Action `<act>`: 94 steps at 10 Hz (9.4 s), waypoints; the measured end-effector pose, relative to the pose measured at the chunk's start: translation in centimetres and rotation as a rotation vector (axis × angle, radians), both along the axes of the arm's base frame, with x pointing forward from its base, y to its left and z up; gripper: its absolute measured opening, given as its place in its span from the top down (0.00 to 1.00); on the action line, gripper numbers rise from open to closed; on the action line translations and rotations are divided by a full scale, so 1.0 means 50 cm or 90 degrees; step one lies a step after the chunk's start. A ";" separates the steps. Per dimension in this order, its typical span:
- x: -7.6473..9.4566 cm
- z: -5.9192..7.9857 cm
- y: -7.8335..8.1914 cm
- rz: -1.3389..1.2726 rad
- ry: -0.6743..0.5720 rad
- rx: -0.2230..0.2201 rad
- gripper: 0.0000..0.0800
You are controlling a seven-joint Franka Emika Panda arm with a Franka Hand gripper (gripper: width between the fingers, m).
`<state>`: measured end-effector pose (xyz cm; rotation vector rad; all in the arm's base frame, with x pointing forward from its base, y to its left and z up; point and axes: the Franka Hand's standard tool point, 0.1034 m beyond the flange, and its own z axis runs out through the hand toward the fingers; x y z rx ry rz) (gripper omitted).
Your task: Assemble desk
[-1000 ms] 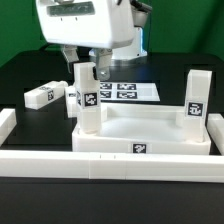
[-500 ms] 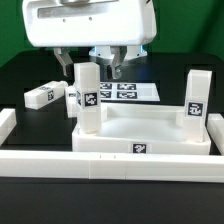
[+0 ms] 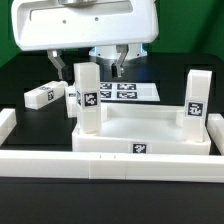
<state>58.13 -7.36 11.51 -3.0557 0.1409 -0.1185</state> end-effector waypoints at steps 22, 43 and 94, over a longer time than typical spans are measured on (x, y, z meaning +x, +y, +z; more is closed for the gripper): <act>-0.004 -0.008 0.023 -0.412 0.033 0.041 0.64; 0.007 -0.012 0.046 0.212 -0.006 -0.046 0.19; 0.011 -0.026 0.043 0.318 -0.023 -0.068 0.64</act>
Offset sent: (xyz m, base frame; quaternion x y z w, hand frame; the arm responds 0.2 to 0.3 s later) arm -0.0030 0.0005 -0.0002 -0.0060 0.0068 -0.1215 0.9925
